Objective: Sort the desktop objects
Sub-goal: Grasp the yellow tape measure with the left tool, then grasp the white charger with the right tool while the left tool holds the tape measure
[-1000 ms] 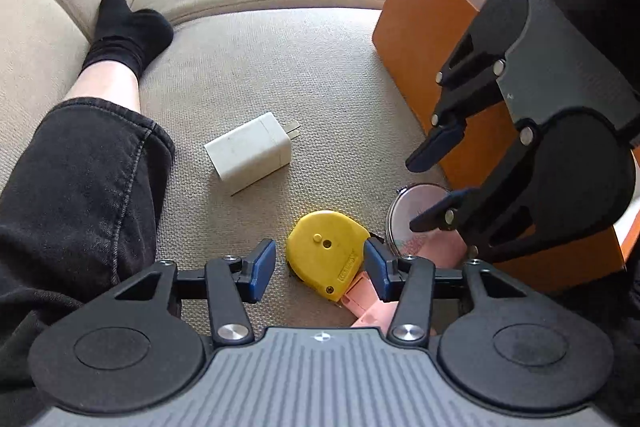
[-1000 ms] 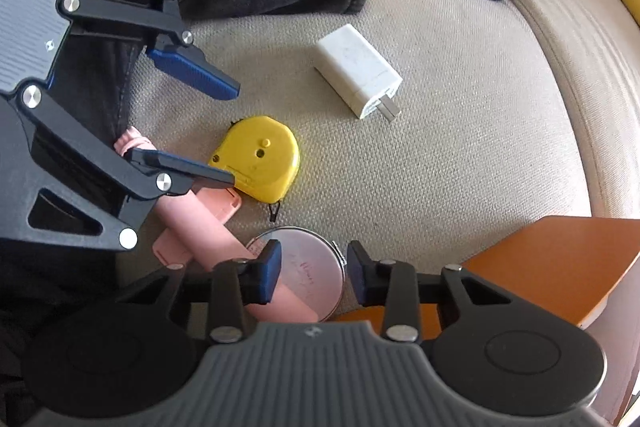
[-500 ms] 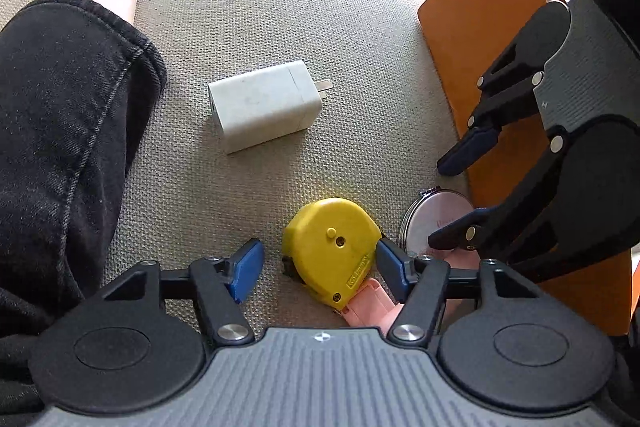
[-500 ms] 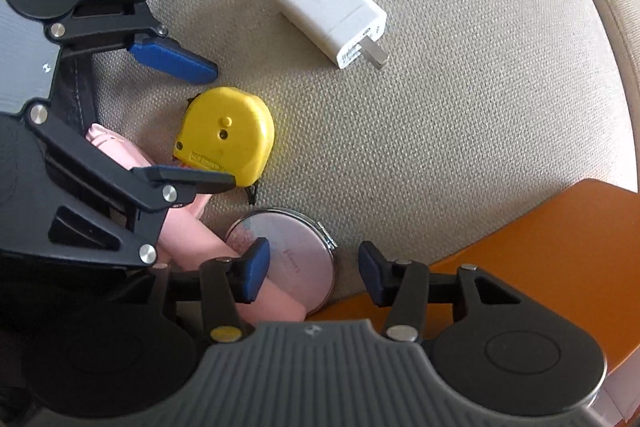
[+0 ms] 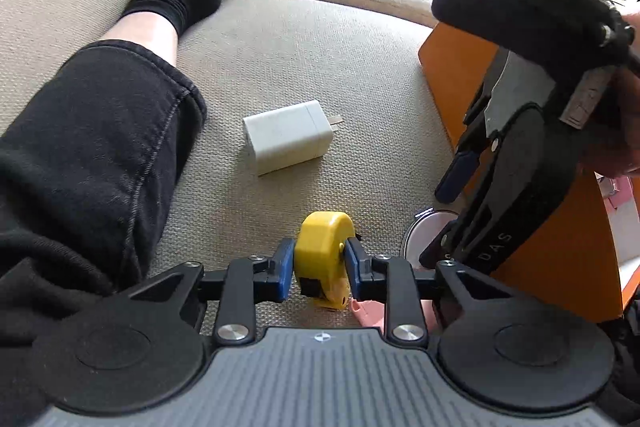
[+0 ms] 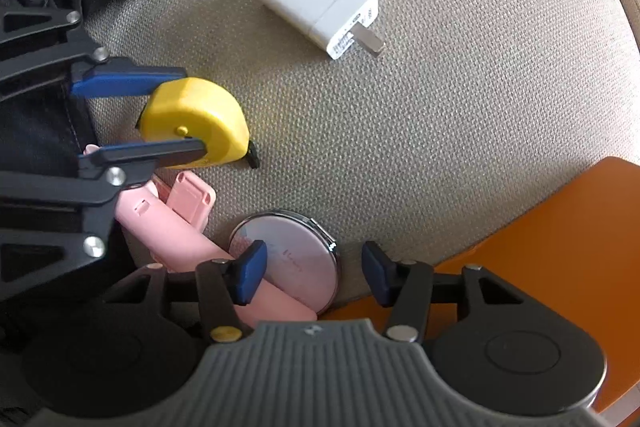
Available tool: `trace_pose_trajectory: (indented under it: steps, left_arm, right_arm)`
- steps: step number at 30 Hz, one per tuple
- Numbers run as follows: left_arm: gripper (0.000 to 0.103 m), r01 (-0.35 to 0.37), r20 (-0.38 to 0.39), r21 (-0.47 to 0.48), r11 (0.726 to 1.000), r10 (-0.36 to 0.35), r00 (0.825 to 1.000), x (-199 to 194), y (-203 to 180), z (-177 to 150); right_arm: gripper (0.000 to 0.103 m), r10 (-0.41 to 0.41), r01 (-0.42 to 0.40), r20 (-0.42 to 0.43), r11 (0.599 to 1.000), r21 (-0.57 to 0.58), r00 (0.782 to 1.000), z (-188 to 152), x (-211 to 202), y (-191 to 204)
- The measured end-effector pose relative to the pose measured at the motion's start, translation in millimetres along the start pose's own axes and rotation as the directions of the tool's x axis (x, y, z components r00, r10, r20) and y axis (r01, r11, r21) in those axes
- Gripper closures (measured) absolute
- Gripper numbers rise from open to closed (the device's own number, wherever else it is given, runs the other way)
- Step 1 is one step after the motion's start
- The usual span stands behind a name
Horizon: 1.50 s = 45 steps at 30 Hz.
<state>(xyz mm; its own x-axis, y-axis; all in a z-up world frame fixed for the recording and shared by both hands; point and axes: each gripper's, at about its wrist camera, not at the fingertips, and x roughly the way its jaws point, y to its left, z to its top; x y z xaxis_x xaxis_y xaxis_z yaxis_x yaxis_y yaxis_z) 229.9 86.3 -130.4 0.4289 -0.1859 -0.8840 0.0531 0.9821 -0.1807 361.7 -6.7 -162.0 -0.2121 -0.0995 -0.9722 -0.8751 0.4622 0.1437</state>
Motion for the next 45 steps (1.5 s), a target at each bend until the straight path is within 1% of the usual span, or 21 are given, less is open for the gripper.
trace_pose_trajectory:
  steps: [2,4,8,11,12,13,16,18,22,23,24,25,26,28,29,32,35,36,38,41,45]
  left_arm:
    - [0.074,-0.041,0.012,-0.019,0.999,0.041,0.999,-3.0,2.7,-0.7]
    - [0.074,-0.035,0.018,-0.059,0.998,0.036,0.999,-4.6,10.2,-6.8]
    - [0.074,-0.035,0.04,-0.098,0.995,0.039,0.998,-8.2,6.5,-14.1]
    - [0.074,-0.011,0.052,-0.109,0.994,0.017,0.999,-16.5,0.5,-20.7]
    - [0.074,0.0,0.055,-0.115,0.993,0.006,0.998,-19.6,-0.9,-23.9]
    - [0.074,0.004,0.057,-0.121,0.993,0.003,0.998,-20.6,-1.5,-24.8]
    - [0.074,-0.008,0.06,-0.118,0.993,0.015,0.998,-18.1,-5.8,-25.5]
    - [0.074,-0.009,0.069,-0.119,0.993,0.017,0.997,-22.8,-7.6,-28.6]
    - [0.075,-0.008,0.094,-0.124,0.992,0.02,0.995,-34.4,-9.7,-33.7]
    - [0.075,-0.009,0.097,-0.12,0.993,0.02,0.995,-36.3,-10.3,-34.6]
    - [0.075,-0.01,0.101,-0.118,0.993,0.022,0.995,-38.0,-10.8,-35.4]
    - [0.075,-0.012,0.105,-0.122,0.992,0.025,0.994,-39.6,-10.4,-36.0]
    - [0.075,-0.016,0.109,-0.132,0.991,0.031,0.994,-40.9,-9.3,-36.0]
    - [0.078,-0.023,0.119,-0.153,0.988,0.042,0.992,-41.8,-5.9,-33.0]
    - [0.081,-0.026,0.124,-0.156,0.987,0.045,0.991,-42.1,-4.7,-30.5]
    - [0.081,-0.055,0.137,-0.159,0.986,0.078,0.988,-40.8,-1.3,-21.2]
    - [0.081,-0.064,0.148,-0.167,0.984,0.089,0.985,-37.3,3.8,-13.4]
    - [0.081,-0.066,0.145,-0.167,0.984,0.091,0.985,-34.8,5.0,-11.2]
    - [0.081,-0.073,0.137,-0.169,0.983,0.096,0.986,-29.6,7.1,-9.6]
    - [0.081,-0.082,0.111,-0.165,0.983,0.101,0.989,-20.8,9.9,-10.6]
    - [0.081,-0.084,0.091,-0.164,0.983,0.1,0.991,-16.9,11.6,-13.3]
  right_arm:
    - [0.043,0.004,-0.004,0.003,1.0,0.024,1.0,0.5,0.2,0.2]
    - [0.05,0.01,-0.011,0.014,0.999,0.043,1.0,-0.4,-0.8,2.8]
    - [0.054,-0.007,0.005,0.056,0.999,0.036,0.998,-7.0,-7.6,9.3]
    - [0.074,0.021,-0.025,0.086,0.999,0.048,0.996,-13.4,-18.9,10.7]
    - [0.096,0.017,-0.022,0.097,0.999,0.046,0.995,-15.9,-22.9,12.7]
    - [0.103,0.043,-0.049,0.106,0.997,0.054,0.993,-17.8,-26.0,13.5]
    - [0.103,0.09,-0.095,0.142,0.995,0.034,0.986,-21.3,-36.0,22.4]
    - [0.103,0.052,-0.055,0.159,0.998,0.016,0.986,-22.5,-41.0,29.0]
    - [0.096,0.028,-0.023,0.156,0.999,-0.035,0.987,-33.5,-48.0,35.2]
    - [0.092,0.021,-0.01,0.161,0.998,-0.067,0.987,-41.7,-49.5,34.9]
    - [0.077,0.0,0.015,0.178,0.996,-0.083,0.984,-46.0,-52.0,39.0]
    - [0.068,-0.02,0.039,0.197,0.995,-0.093,0.98,-48.8,-54.3,41.1]
    - [0.069,-0.045,0.068,0.229,0.993,-0.092,0.972,-64.2,-53.1,47.2]
    - [0.069,-0.086,0.112,0.293,0.991,-0.073,0.952,-66.2,-57.6,39.8]
    - [0.069,-0.102,0.131,0.325,0.989,-0.069,0.94,-63.8,-61.4,37.4]
    - [0.063,-0.142,0.205,0.385,0.971,-0.127,0.912,-53.3,-66.7,39.2]
    - [0.06,-0.176,0.301,0.432,0.923,-0.241,0.885,-39.7,-64.5,44.0]
    - [0.056,-0.184,0.326,0.444,0.907,-0.268,0.877,-35.7,-66.1,44.1]
    - [0.056,-0.2,0.367,0.463,0.878,-0.307,0.864,-25.5,-66.0,46.2]
    - [0.056,-0.206,0.394,0.471,0.853,-0.343,0.858,-6.7,-59.2,47.7]
    - [0.056,-0.192,0.384,0.456,0.843,-0.377,0.869,15.0,-54.0,46.8]
